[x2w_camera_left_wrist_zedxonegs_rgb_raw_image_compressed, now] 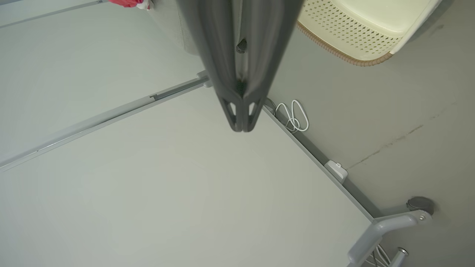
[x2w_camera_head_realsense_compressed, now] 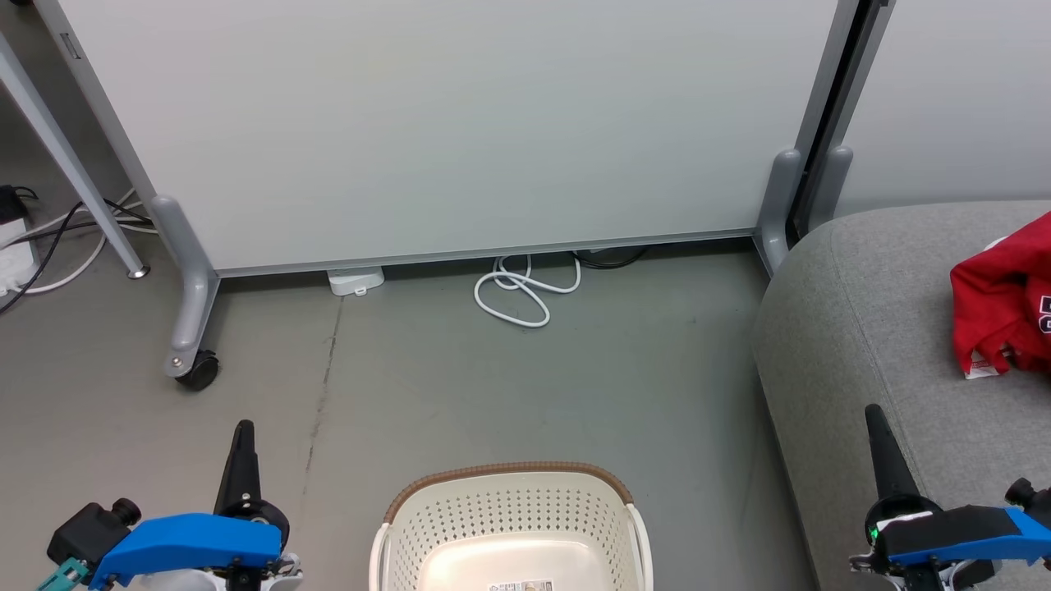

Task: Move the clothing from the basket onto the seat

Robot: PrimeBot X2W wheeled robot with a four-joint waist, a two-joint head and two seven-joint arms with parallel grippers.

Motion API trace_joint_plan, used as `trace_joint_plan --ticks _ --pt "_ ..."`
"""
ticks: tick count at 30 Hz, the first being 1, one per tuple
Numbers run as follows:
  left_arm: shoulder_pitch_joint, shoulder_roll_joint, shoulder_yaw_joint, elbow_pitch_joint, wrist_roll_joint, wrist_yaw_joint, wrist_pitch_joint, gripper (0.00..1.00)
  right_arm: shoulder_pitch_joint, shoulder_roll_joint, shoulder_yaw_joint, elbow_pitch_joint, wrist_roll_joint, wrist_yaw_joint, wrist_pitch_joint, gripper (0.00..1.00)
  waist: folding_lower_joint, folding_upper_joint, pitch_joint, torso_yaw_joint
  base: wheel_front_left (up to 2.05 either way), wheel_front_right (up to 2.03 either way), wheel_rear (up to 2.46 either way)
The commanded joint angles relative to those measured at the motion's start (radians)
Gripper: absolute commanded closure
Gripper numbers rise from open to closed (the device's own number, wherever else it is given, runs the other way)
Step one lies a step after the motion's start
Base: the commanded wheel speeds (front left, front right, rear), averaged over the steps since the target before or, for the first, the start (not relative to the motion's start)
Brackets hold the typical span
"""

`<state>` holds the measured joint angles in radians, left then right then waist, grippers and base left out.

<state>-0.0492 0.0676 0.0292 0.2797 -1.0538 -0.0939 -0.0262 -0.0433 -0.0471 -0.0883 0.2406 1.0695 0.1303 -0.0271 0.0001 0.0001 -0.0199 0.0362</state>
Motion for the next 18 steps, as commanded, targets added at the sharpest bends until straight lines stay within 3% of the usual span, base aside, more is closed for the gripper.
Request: trace_joint_plan --ticks 1,18 --pt "-0.031 0.001 0.01 -0.013 -0.025 -0.006 0.007 1.0 -0.026 -0.004 -0.004 -0.007 0.026 0.0 0.006 1.0 0.0 -0.0001 0.0 -0.001 0.0 0.0 0.0" --pt "-0.042 -0.004 0.035 -0.021 -0.197 -0.017 0.051 1.0 -0.041 -0.004 -0.011 -0.004 0.193 0.001 0.051 1.0 0.0 -0.0001 0.006 -0.01 0.0 0.0 0.0"
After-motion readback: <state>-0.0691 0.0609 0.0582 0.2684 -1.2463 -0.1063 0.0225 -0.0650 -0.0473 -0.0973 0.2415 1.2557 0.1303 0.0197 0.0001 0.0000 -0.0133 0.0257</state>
